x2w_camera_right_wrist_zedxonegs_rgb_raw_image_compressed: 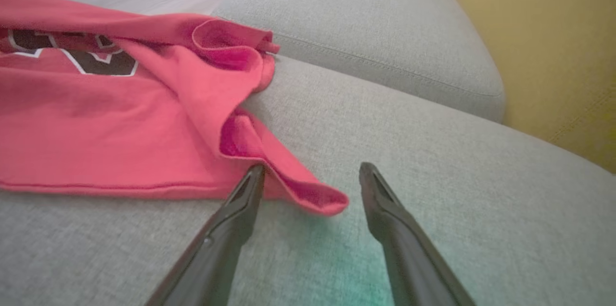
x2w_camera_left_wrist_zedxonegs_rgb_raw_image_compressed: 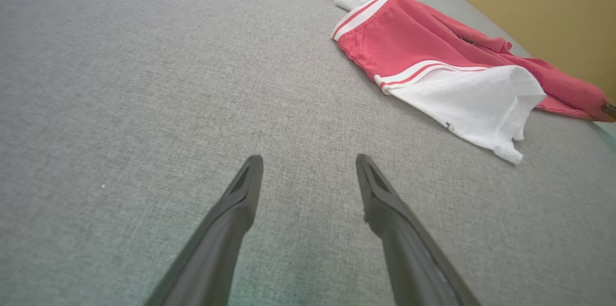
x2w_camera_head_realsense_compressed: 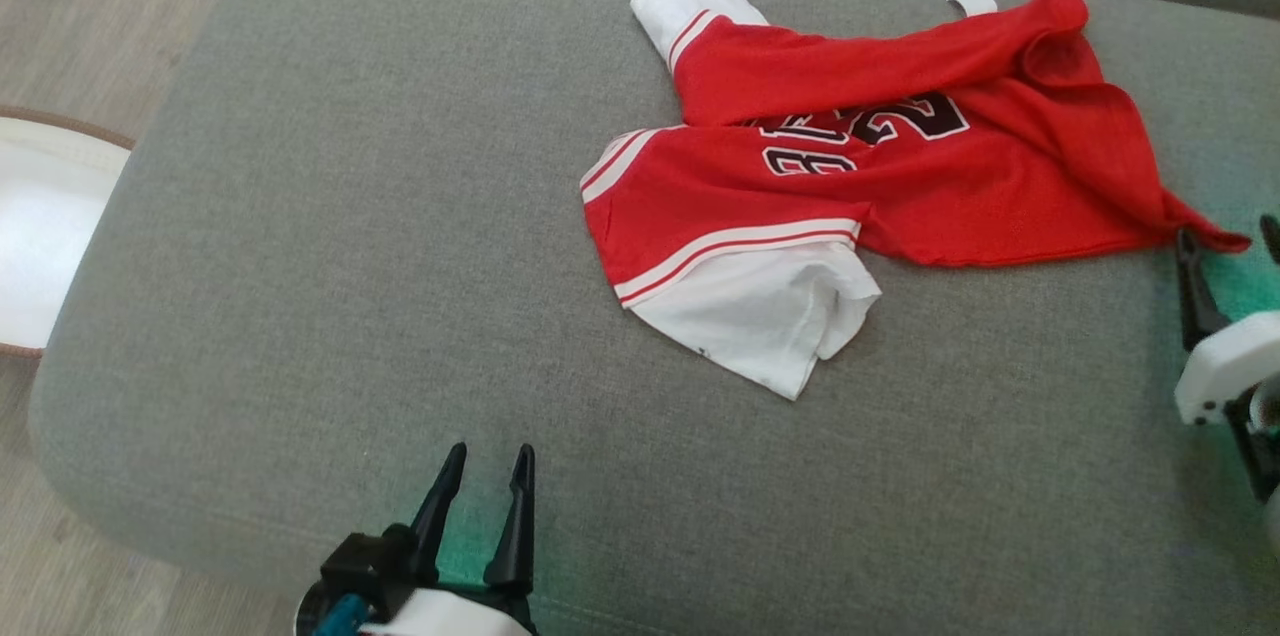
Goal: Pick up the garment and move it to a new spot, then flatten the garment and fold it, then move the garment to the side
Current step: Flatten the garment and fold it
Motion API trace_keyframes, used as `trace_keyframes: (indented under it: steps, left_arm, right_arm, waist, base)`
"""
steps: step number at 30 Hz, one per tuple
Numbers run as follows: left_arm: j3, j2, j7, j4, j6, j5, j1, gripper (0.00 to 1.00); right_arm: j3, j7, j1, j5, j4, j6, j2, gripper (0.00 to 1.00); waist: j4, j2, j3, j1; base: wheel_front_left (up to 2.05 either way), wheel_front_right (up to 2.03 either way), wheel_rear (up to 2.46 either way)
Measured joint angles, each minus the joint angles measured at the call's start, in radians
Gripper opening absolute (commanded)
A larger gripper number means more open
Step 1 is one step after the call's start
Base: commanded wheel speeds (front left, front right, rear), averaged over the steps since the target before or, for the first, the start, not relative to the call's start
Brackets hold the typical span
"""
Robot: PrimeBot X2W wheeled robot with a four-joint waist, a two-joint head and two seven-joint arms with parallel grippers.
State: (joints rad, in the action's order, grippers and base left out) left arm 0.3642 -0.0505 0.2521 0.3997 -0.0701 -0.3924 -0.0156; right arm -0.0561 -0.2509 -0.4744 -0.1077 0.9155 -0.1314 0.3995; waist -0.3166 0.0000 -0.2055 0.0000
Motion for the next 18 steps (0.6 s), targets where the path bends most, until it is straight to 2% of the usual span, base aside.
trace_keyframes:
  steps: [6,11,12,13,14,16,17,18]
  left_arm:
    - [0.007,0.000,0.000,-0.008,0.008,-0.004,-0.007,1.00]
    - [0.016,0.000,0.000,-0.010,0.009,-0.004,-0.024,1.00]
    - [0.017,0.000,0.000,-0.010,0.009,-0.004,-0.026,1.00]
    - [0.017,0.000,0.000,-0.010,0.009,-0.004,-0.026,1.00]
    - [0.017,0.000,0.000,-0.010,0.009,-0.004,-0.026,1.00]
    - [0.017,0.000,0.000,-0.010,0.009,-0.004,-0.026,1.00]
    - [0.018,0.000,0.000,-0.011,0.009,-0.004,-0.027,1.00]
    - [0.017,0.000,0.000,-0.012,0.009,-0.004,-0.028,1.00]
  right_arm:
    - [0.032,0.000,-0.040,0.065,0.006,0.000,0.000,1.00]
    - [0.037,0.000,-0.056,0.078,0.067,0.000,-0.009,1.00]
    - [0.037,0.000,-0.060,0.078,0.079,0.000,-0.010,0.93]
    - [0.037,0.000,-0.069,0.074,0.091,0.000,-0.012,0.75]
    - [0.036,0.000,-0.077,0.072,0.098,0.000,-0.012,0.62]
    - [0.033,0.000,-0.097,0.064,0.101,0.000,-0.015,0.09]
    - [0.031,0.000,-0.107,0.055,0.098,0.000,-0.018,0.00]
    - [0.028,0.000,-0.112,0.046,0.090,0.000,-0.020,0.00]
  waist:
    - [-0.001,0.0000,-0.022,0.0000]
    - [0.000,0.0000,-0.032,0.0000]
    - [0.001,0.0000,-0.034,0.0001]
    - [0.001,0.0000,-0.036,0.0000]
    - [0.001,0.0000,-0.038,0.0000]
    - [0.002,0.0000,-0.041,0.0001]
    - [0.003,0.0000,-0.042,0.0001]
    - [0.003,0.0000,-0.042,0.0001]
  base:
    - [0.00,0.00,0.00]
    - [0.00,0.00,0.00]
    - [0.00,0.00,0.00]
    - [0.00,0.00,0.00]
    - [0.00,0.00,0.00]
    - [0.00,0.00,0.00]
    - [0.00,0.00,0.00]
    - [0.00,0.00,0.00]
